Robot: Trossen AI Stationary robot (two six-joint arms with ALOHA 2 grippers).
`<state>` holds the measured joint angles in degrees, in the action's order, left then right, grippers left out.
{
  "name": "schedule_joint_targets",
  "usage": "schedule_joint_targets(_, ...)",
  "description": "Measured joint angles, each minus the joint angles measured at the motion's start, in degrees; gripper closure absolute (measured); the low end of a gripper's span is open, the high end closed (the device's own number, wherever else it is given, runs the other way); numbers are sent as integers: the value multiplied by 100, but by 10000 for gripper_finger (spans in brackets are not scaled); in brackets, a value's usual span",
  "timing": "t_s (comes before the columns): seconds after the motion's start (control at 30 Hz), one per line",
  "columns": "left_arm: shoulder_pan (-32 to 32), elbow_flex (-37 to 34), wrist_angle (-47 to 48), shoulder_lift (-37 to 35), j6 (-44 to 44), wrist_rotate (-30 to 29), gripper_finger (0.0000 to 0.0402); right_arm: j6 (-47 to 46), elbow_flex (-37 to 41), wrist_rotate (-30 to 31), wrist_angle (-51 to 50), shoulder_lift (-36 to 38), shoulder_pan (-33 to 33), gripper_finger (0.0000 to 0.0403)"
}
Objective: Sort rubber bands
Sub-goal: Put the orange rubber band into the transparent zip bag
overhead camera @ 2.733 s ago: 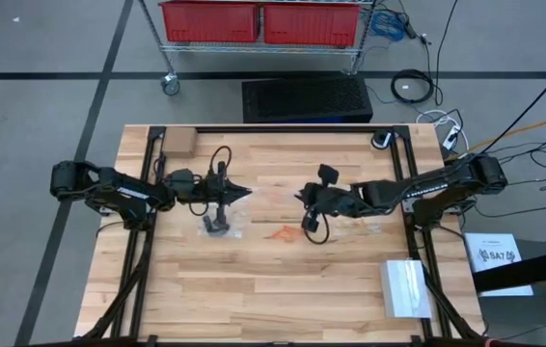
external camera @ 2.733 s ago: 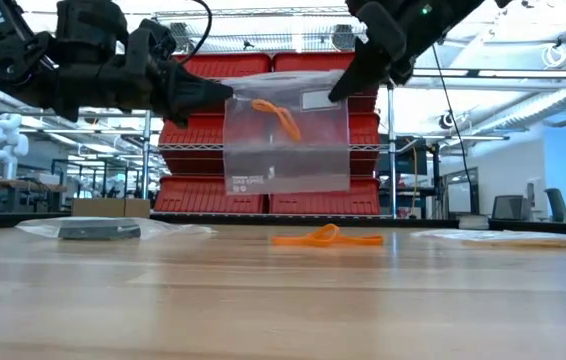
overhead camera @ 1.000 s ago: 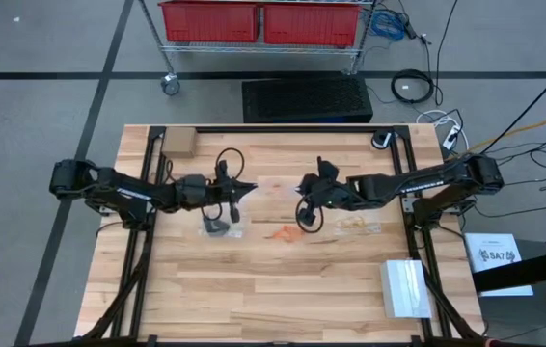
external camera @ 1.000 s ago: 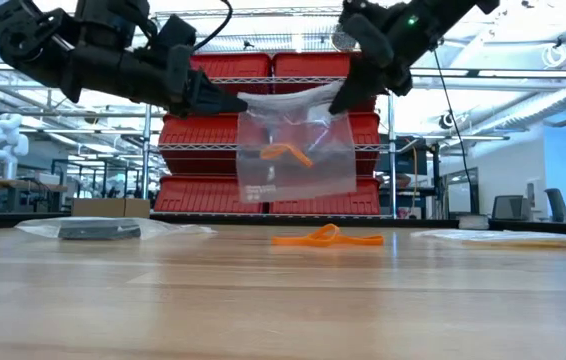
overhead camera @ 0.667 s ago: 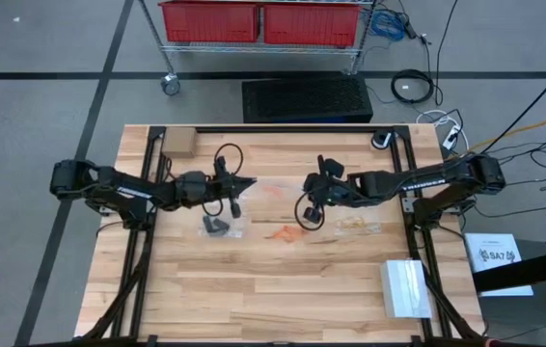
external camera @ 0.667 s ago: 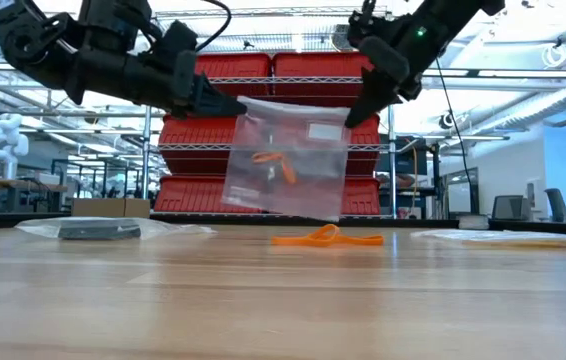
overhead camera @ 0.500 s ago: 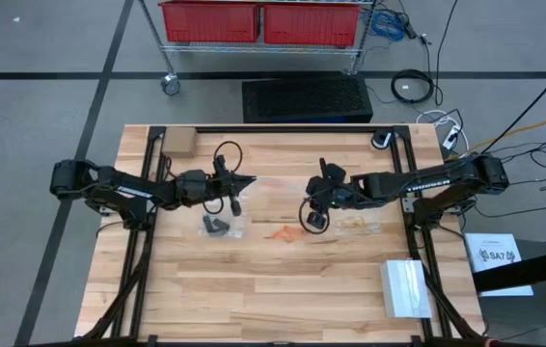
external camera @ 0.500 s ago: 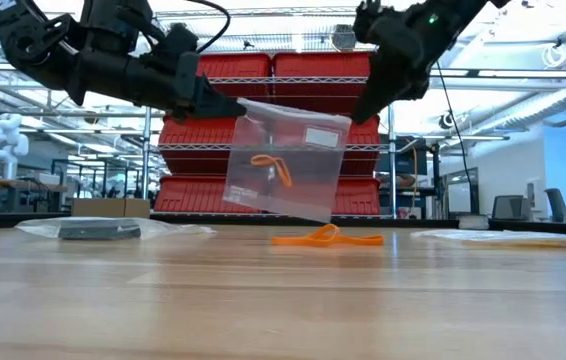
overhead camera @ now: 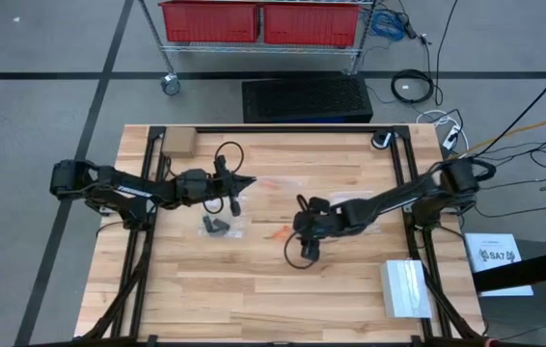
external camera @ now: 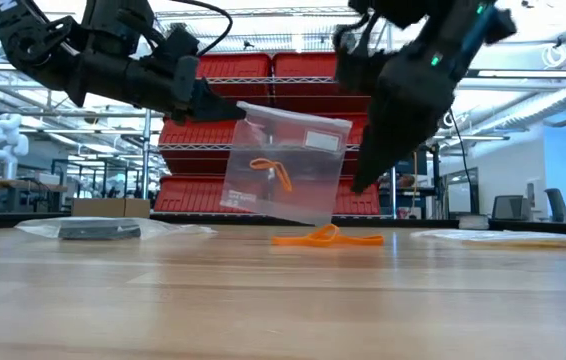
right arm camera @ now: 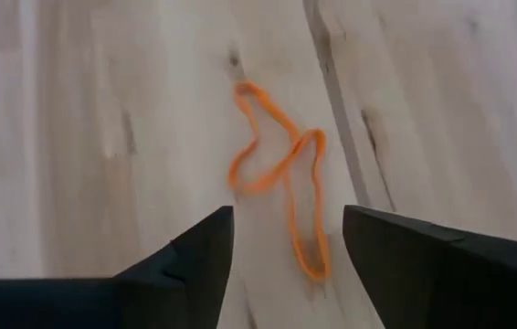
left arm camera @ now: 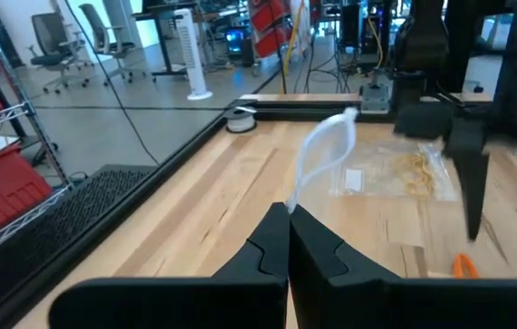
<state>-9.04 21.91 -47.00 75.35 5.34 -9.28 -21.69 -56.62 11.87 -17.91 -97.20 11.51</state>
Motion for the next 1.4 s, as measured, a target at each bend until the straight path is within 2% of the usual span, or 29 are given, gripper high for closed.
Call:
schedule_joint_targets(0.3,-2,0,4,0,2,179,402,-36,-11,13,464,-849,-164,202)
schedule_joint_targets(0.4,-6,-2,3,0,2,179,402,-2,-21,-28,498,-946,-228,218)
schedule_joint_targets(0.5,-40,-4,6,0,2,181,402,113,-22,-25,503,-1015,-270,269)
schedule_joint_targets(0.63,-106,-4,4,0,4,205,402,283,-20,69,480,-982,-278,374)
schedule_joint_targets(0.67,-124,-4,5,0,4,226,402,331,-17,92,475,-943,-279,388)
schedule_joint_targets(0.83,-164,-4,6,0,-7,304,402,584,-86,77,94,-520,-301,398)
schedule_joint_targets(1.03,-162,-4,61,0,-9,306,402,1187,-587,956,-58,215,-308,401)
schedule_joint_targets(1.13,-162,-4,93,0,-11,306,402,1754,-957,1602,-8,445,-329,402)
schedule_joint_targets(1.2,-162,-4,108,0,-13,306,402,2150,-1170,1818,-25,483,-408,402)
schedule_joint_targets(1.4,-162,-4,109,0,-29,366,402,2808,-1403,1793,-53,467,-843,403)
